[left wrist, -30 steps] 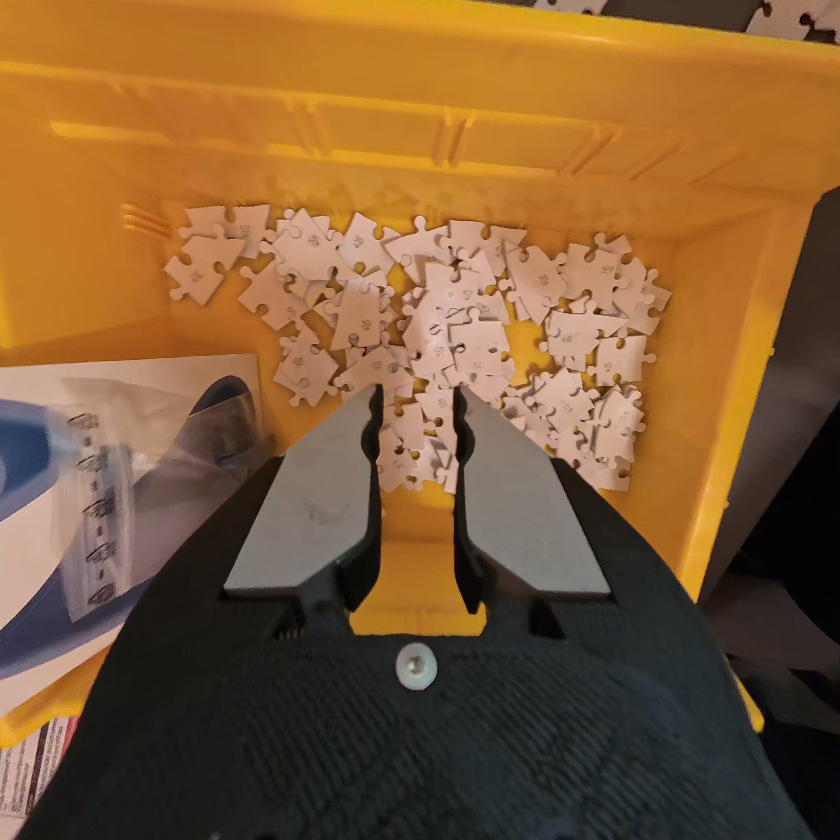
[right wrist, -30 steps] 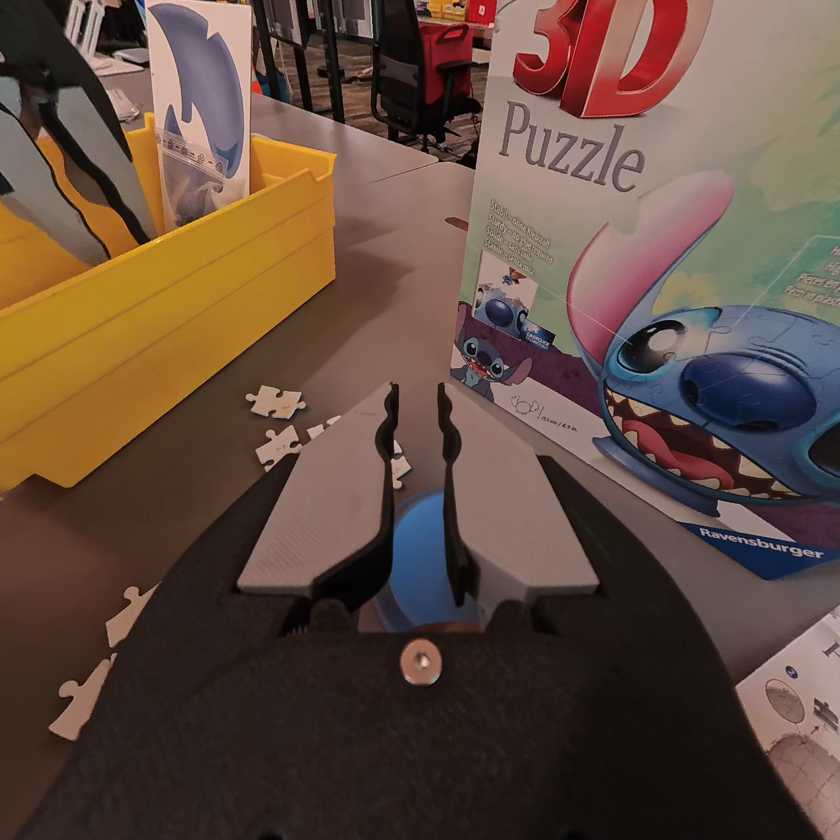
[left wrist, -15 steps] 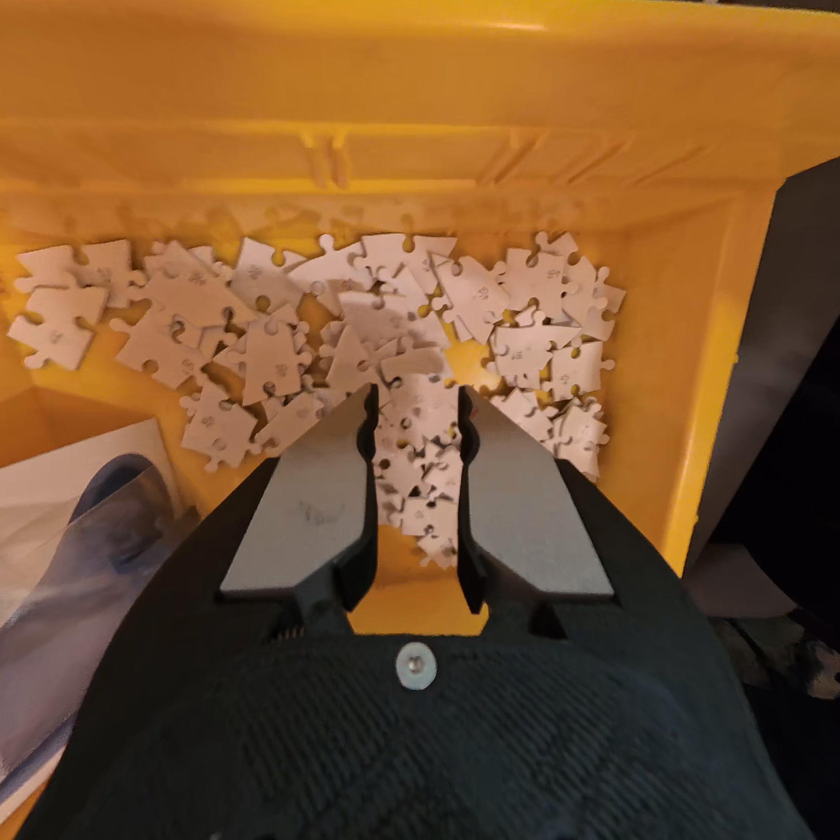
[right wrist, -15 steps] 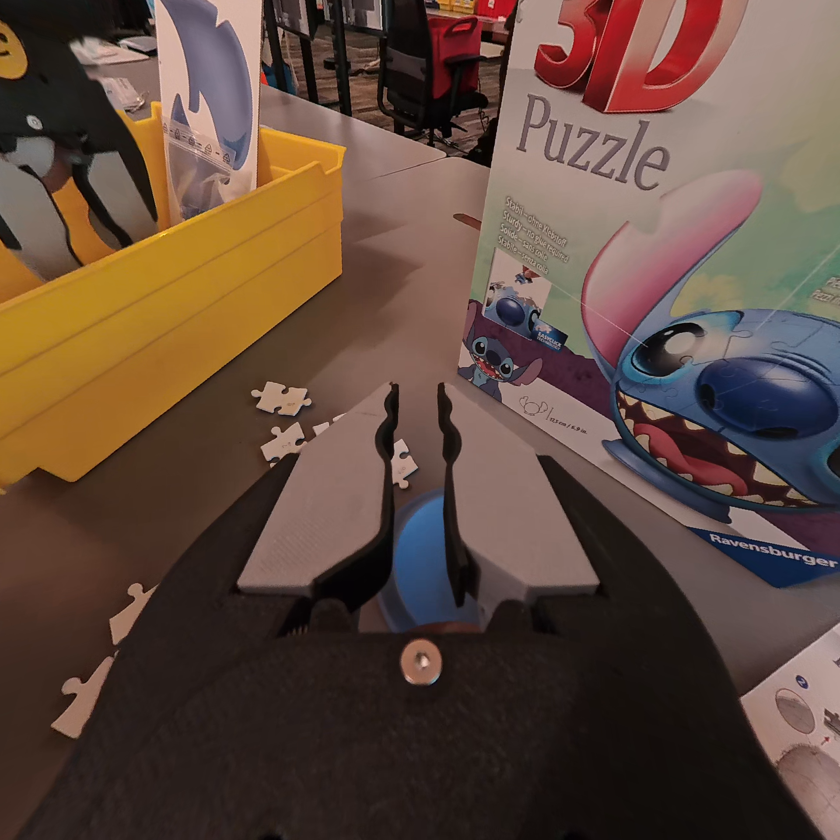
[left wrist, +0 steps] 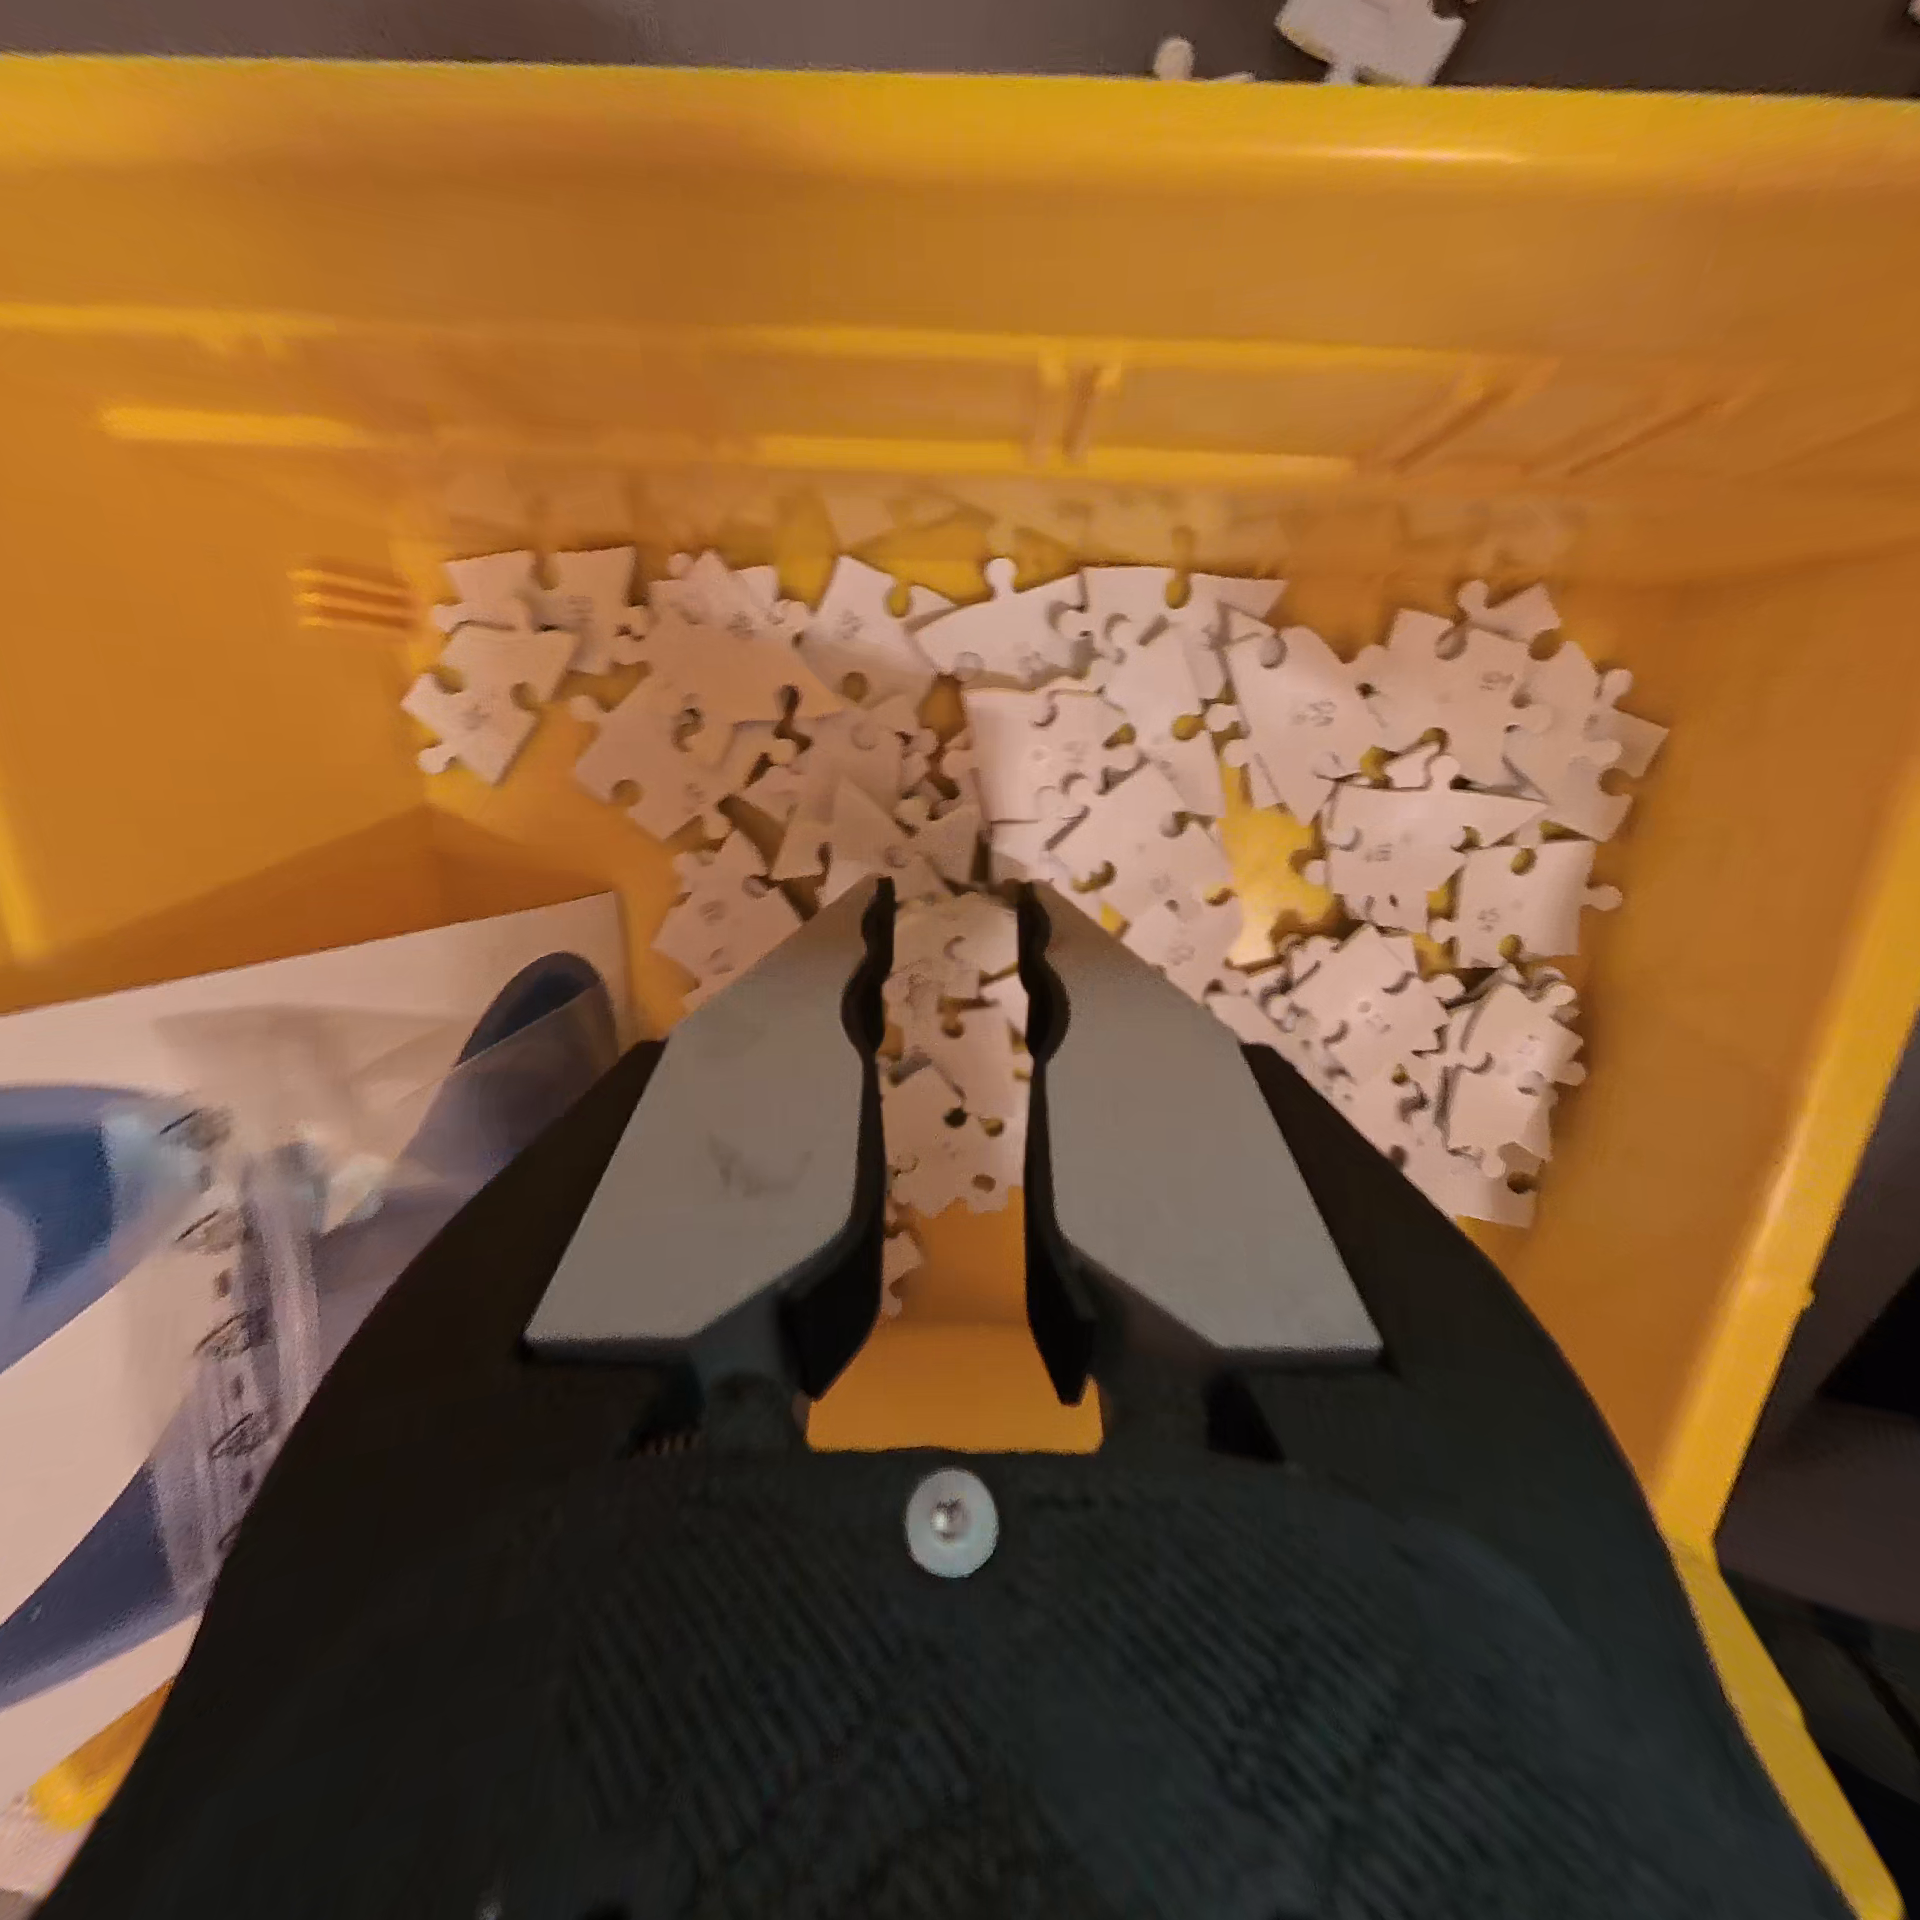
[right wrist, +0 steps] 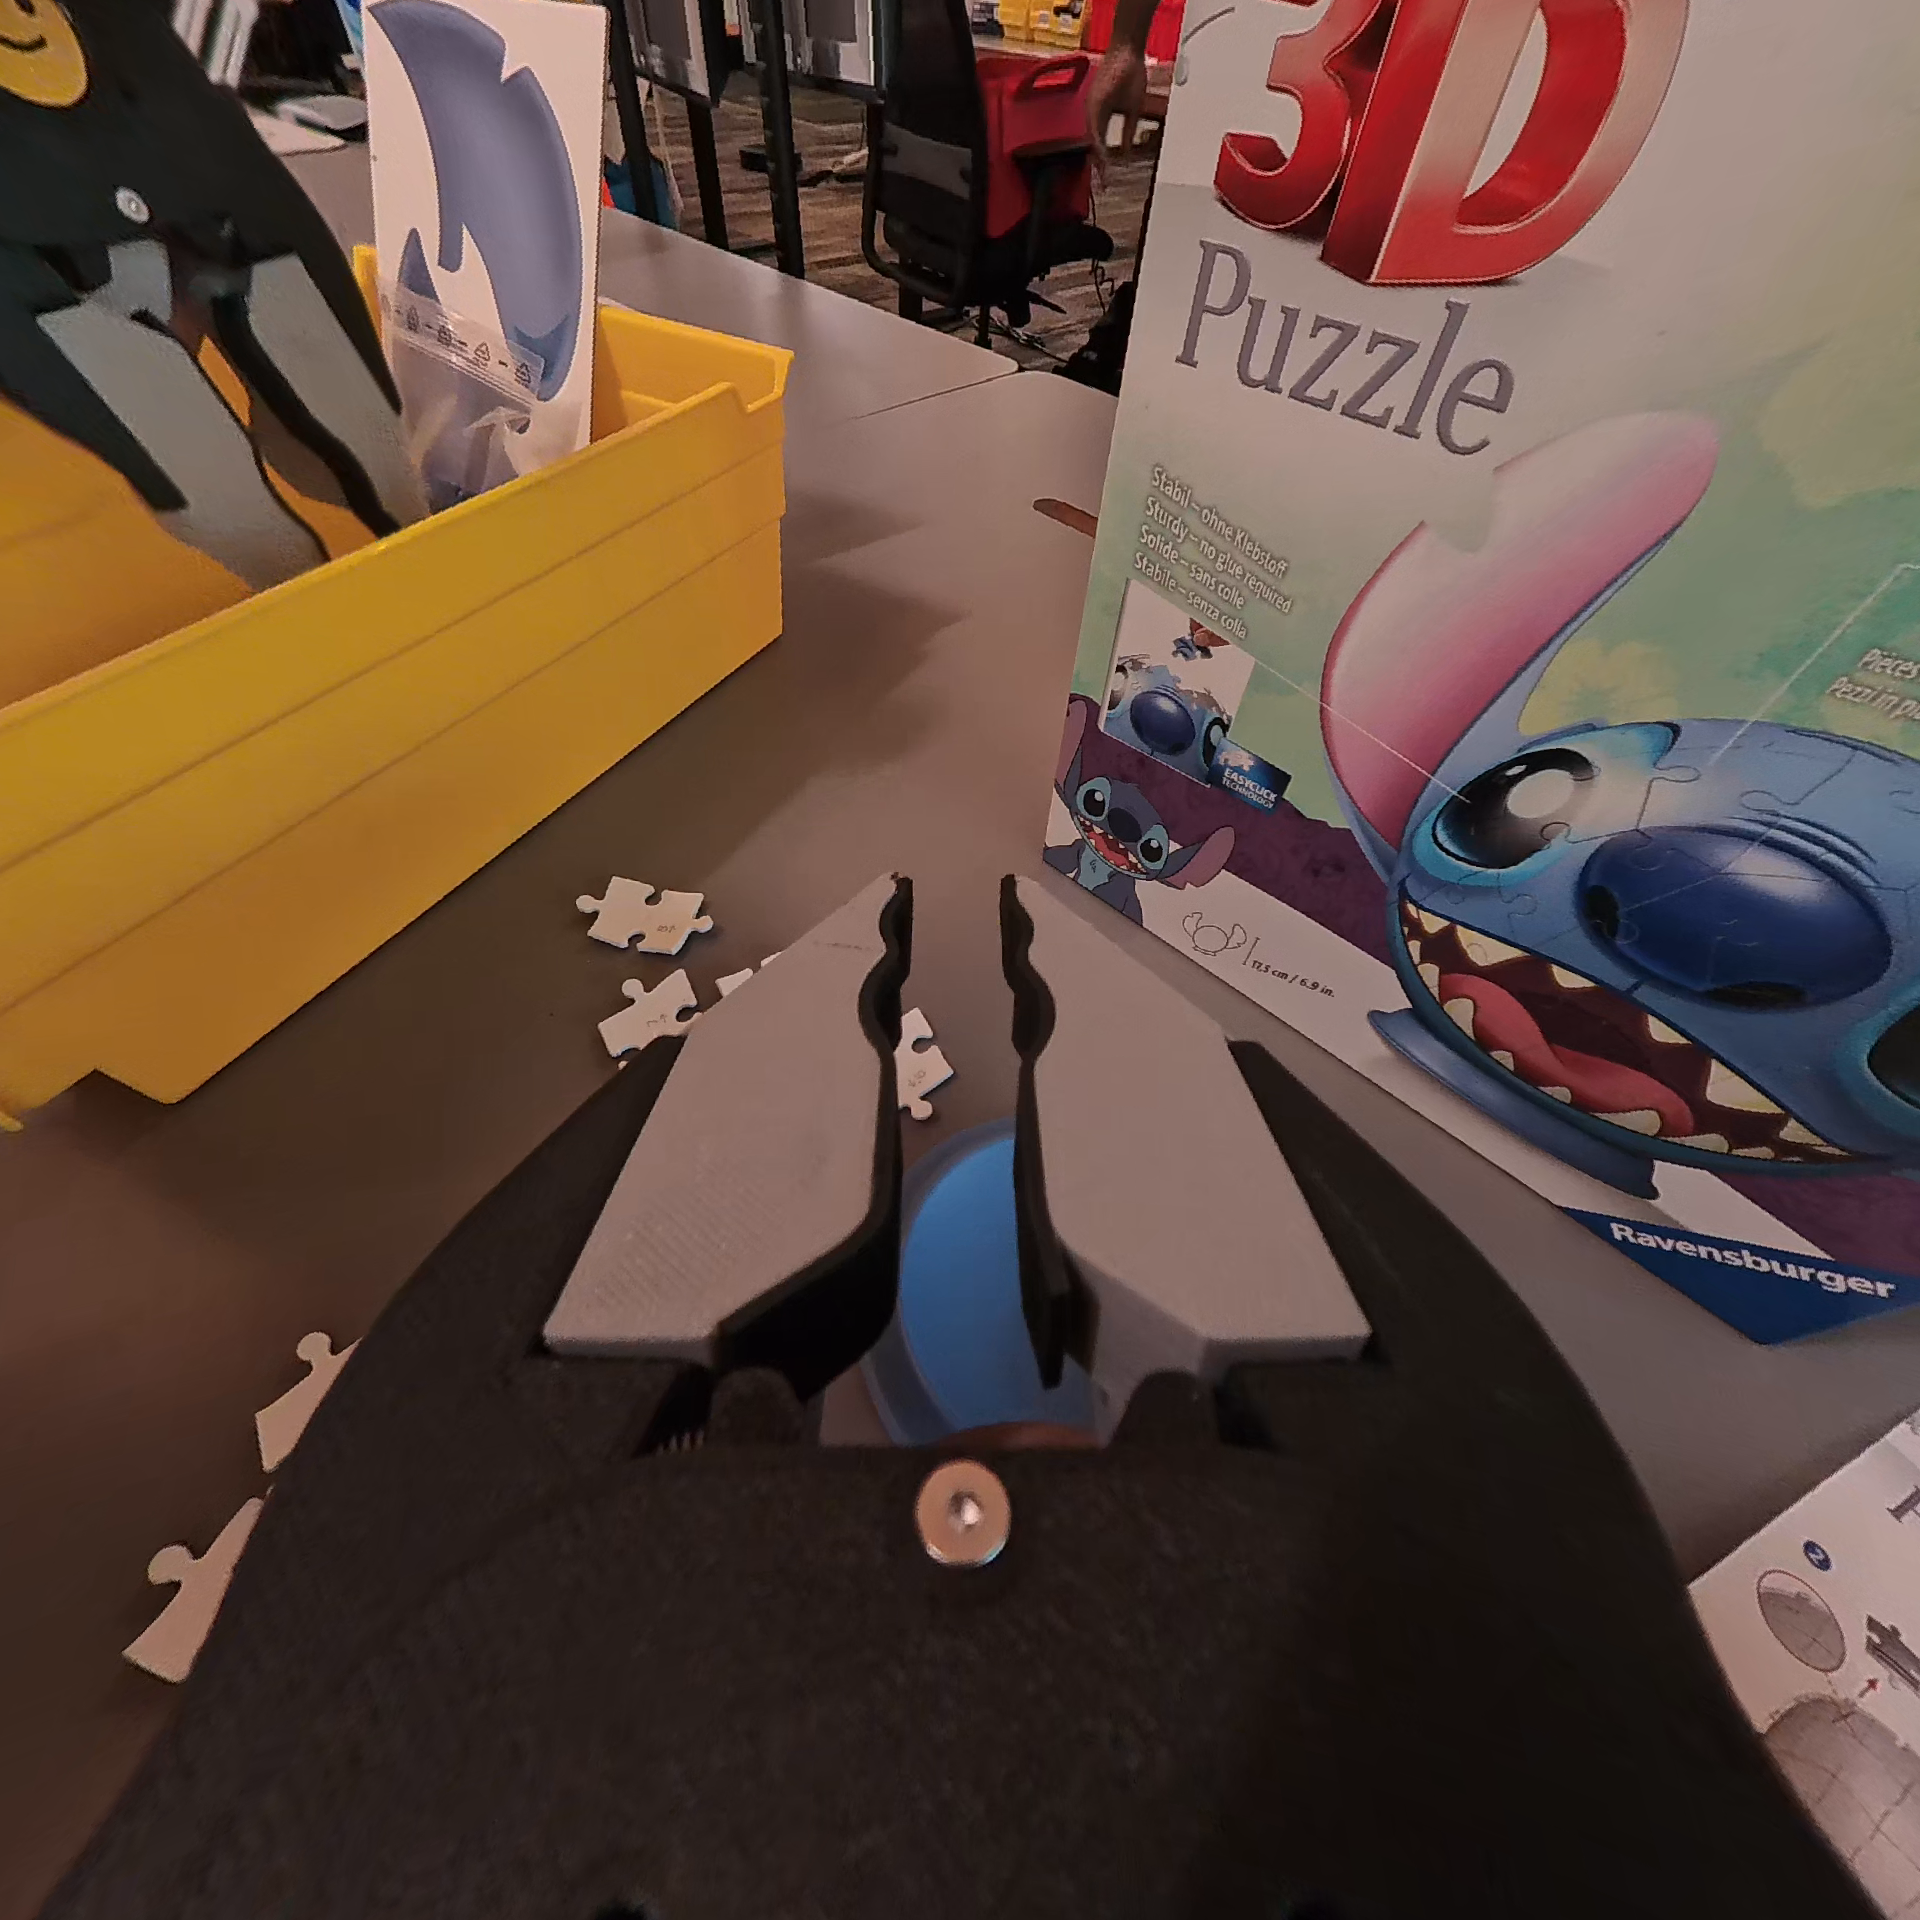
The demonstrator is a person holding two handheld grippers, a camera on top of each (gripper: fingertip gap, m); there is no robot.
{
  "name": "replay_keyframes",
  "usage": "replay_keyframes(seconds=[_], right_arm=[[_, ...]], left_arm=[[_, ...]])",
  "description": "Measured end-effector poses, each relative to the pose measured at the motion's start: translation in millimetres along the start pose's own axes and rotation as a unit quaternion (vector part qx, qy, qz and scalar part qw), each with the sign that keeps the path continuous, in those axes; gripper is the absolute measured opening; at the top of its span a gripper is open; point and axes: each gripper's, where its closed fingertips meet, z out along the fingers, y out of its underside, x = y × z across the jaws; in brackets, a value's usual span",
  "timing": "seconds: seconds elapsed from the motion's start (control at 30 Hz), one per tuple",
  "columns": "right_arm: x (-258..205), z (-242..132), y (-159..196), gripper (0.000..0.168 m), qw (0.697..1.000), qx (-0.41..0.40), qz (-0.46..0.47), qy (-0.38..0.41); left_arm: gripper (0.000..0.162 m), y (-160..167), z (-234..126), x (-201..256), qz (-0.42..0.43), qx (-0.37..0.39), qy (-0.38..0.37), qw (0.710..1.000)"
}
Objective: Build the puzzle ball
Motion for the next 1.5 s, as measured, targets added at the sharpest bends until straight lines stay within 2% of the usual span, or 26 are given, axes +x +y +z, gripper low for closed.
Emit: replay_keyframes(seconds=[0.2, 0.33, 0.5, 0.7, 0.9, 1.03, 1.17, 1.27, 1.37, 1.4, 1.43, 1.5], right_arm=[[0, 1, 2, 0.014, 1.000, -0.004, -0.001, 0.000], [1, 1, 1, 0.013, 1.000, -0.003, -0.001, 0.001], [1, 1, 1, 0.013, 1.000, -0.002, -0.001, 0.002], [0, 0, 0, 0.013, 1.000, -0.001, -0.002, 0.000], [0, 0, 0, 0.013, 1.000, -0.002, -0.002, 0.000], [-1, -2, -3, 0.013, 1.000, 0.004, -0.002, -0.002], [-3, -1, -2, 0.013, 1.000, 0.003, -0.005, -0.003], [-2, 0, 0, 0.013, 1.000, -0.002, -0.004, -0.003], [-1, -1, -1, 0.013, 1.000, 0.001, -0.003, -0.001], [0, -2, -2, 0.013, 1.000, 0.003, -0.003, 0.000], [0, -2, -3, 0.013, 1.000, 0.005, -0.003, 0.001], [0, -3, -4, 0.013, 1.000, 0.006, -0.003, 0.000]], left_arm=[[0.022, 5, -9, -21, -0.029, 0.011, -0.022, 0.999], [0.024, 6, -7, -19, -0.024, 0.004, -0.019, 1.000], [0.026, -5, -1, 25, 0.029, 0.014, 0.070, 0.997], [0.027, 13, 17, 48, 0.077, -0.048, 0.103, 0.990], [0.028, 24, 6, 71, 0.073, -0.057, 0.203, 0.975], [0.029, 30, -4, 74, 0.084, -0.060, 0.216, 0.971], [0.028, 22, -13, 56, 0.064, -0.030, 0.165, 0.984], [0.028, 15, -4, 43, 0.042, -0.023, 0.138, 0.989], [0.027, 19, 10, 34, 0.034, -0.048, 0.115, 0.992], [0.011, 19, 13, 28, 0.033, -0.053, 0.099, 0.993], [0.004, 19, 14, 22, 0.029, -0.052, 0.083, 0.995], [0.003, 19, 14, 15, 0.017, -0.051, 0.071, 0.996]])
